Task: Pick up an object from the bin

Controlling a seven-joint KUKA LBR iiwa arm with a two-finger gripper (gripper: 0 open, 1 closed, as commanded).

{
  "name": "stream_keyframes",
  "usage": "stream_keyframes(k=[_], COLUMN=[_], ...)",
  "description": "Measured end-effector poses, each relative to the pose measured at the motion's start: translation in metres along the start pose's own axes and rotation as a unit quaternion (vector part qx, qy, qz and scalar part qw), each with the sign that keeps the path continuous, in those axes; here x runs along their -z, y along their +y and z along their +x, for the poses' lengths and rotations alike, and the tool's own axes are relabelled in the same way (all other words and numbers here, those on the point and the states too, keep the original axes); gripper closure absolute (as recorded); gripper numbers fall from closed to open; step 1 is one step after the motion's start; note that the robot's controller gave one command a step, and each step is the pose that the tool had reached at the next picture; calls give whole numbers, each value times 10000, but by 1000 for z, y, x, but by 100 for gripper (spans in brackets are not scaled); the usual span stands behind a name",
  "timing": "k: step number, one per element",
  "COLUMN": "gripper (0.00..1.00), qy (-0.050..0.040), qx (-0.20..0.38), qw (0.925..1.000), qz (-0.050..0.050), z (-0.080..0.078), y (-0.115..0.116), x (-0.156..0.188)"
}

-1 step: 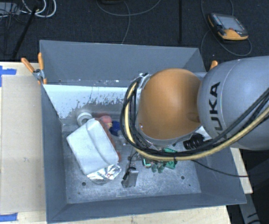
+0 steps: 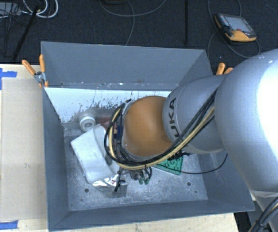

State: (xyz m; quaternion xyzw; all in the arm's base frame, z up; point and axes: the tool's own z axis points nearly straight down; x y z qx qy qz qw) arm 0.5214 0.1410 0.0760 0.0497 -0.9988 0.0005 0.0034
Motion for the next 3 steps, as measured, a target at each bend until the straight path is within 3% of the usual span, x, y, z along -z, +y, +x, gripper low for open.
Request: stream_keyframes(k=[1, 2, 3], gripper=[0, 100, 100], qy=[-41, -28, -72], qx=[-114, -142, -61], qw=[9999, 9999, 10000], qz=[-12, -7, -9], z=[10, 11, -14], y=[-5, -7, -5], x=[-6, -6, 134])
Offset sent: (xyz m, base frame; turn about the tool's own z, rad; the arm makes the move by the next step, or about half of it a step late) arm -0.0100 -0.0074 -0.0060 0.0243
